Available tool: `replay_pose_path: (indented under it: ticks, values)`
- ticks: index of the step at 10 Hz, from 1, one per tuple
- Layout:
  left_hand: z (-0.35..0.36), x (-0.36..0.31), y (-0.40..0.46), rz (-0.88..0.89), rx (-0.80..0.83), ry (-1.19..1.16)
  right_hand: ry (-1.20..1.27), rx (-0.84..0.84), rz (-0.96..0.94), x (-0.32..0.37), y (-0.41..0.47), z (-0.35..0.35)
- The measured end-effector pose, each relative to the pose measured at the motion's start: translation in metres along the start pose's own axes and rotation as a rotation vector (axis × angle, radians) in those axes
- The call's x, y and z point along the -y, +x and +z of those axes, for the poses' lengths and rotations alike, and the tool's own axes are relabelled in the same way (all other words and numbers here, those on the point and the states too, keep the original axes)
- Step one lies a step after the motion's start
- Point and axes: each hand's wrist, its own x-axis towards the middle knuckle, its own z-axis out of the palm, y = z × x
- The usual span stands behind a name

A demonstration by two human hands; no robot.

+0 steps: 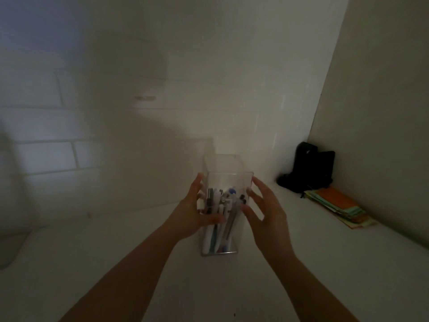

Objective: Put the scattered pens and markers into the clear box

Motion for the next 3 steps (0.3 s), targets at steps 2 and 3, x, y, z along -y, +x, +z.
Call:
replay_pose_path:
  ticks: [2,3]
  values:
    - [-0.002,-0.017,-0.019,0.117,-0.014,0.221,-0.094,-0.054,0.079,-0.002,-0.007,-0.009]
    - [-0.032,-0.051,-0.041,0.113,-0.220,0.088,0.023,-0.213,0.023,0.019,0.013,-0.069]
